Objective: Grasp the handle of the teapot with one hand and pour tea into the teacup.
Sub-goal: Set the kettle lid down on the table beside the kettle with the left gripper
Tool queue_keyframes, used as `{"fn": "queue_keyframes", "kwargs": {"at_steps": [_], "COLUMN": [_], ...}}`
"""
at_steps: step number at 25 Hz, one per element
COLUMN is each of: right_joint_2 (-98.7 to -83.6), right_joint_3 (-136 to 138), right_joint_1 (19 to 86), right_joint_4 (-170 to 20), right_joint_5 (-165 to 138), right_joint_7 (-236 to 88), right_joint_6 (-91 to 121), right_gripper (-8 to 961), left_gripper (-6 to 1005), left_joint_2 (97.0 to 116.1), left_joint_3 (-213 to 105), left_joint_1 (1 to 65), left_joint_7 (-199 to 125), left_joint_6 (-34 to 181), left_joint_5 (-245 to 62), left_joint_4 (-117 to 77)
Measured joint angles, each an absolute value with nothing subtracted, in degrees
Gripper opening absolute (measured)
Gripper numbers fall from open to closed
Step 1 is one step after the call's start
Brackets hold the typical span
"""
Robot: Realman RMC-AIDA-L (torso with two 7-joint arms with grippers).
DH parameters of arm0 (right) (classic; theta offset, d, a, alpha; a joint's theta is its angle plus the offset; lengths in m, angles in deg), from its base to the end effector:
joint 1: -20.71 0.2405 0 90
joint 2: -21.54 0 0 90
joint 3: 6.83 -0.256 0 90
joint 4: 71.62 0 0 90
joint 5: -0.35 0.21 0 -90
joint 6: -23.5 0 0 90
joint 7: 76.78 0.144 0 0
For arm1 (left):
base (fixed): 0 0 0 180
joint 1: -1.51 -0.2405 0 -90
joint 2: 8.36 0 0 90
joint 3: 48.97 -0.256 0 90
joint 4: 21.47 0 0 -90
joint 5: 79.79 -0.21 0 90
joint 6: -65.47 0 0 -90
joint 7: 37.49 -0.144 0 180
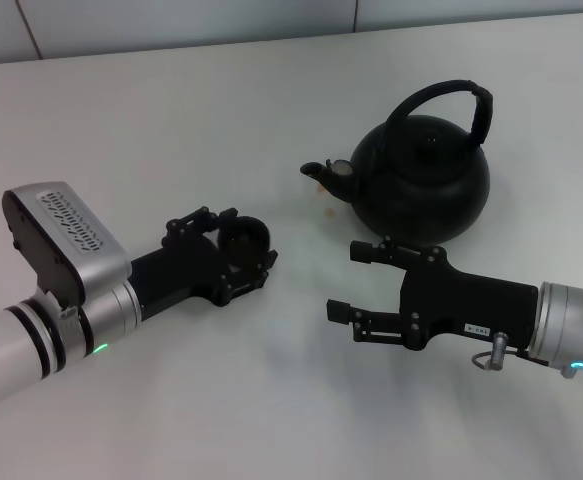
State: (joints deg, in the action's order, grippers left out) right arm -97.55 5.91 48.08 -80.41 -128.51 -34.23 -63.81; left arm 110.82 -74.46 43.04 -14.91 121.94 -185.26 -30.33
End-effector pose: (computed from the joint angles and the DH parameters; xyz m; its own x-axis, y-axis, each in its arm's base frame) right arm 0.2968 0.2627 -0.0642 0.7459 -0.2054 -0.6336 -0.4304 -0.8746 -0.2232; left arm -0.2603 0.3262 -0.1249 0.9069 0.1141 0.4057 0.3094 -0.8338 -0.4572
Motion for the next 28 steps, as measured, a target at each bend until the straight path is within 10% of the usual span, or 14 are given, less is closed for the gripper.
{"fn": "queue_keyframes", "kwargs": {"at_steps": [28], "right_joint_2": [-97.55], "right_joint_3": [5.9], "right_joint_1": [47.4], "right_joint_4": [-80.4], "right_joint_5": [-128.2], "right_joint_7": [-34.2], "right_joint_6": [-63.6], "right_gripper": [832], "left_gripper": [850], "left_joint_2": [110.04], "left_joint_3": [-73.7], "left_joint_1": [33.6], "left_joint_7": [-12.9], "left_joint_6": [139.7], "left_joint_5": [-185.5], "left_joint_4": [-23.6]}}
